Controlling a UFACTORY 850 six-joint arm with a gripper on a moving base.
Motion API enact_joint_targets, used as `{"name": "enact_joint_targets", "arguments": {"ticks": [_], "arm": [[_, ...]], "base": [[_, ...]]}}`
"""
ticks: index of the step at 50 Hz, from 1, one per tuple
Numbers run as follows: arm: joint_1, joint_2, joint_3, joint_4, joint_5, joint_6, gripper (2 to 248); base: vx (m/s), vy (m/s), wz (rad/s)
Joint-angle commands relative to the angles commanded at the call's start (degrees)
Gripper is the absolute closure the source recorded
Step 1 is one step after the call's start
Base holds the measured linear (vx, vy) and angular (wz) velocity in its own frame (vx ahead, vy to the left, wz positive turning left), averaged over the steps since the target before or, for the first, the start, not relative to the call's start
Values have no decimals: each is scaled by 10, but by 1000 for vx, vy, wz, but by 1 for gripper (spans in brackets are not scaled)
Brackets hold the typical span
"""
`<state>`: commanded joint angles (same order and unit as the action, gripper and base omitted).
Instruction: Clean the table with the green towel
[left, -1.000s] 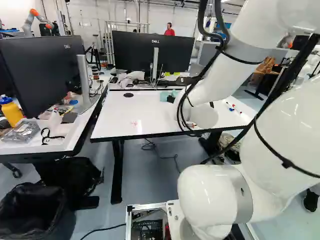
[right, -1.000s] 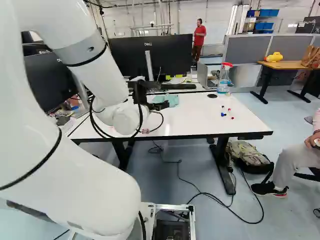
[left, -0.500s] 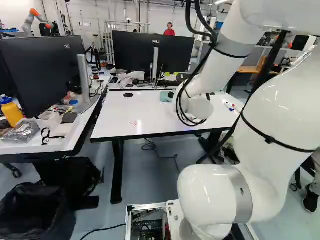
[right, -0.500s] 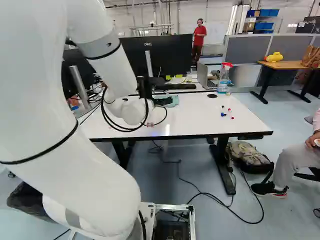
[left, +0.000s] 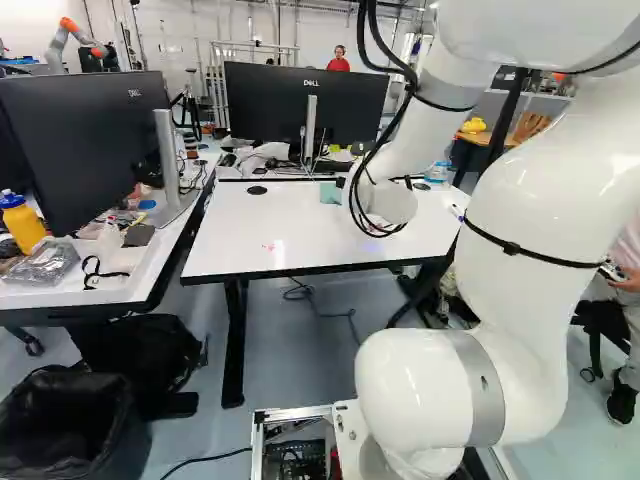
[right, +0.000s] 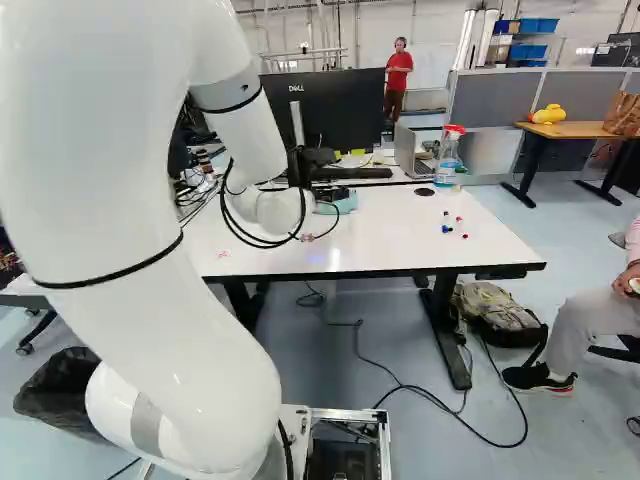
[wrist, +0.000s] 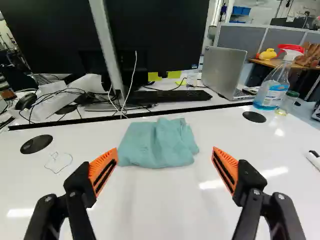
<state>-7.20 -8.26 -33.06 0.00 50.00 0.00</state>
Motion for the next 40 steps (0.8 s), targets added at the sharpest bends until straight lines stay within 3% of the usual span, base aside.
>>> {"name": "enact_joint_targets", "arguments": {"ticks": [26, 40], "arm": [[4, -71, -81, 0, -1, 0, 3], [7, -109, -125, 0, -23, 0, 3]], "base": [[0, 0, 0], [0, 0, 0]]}}
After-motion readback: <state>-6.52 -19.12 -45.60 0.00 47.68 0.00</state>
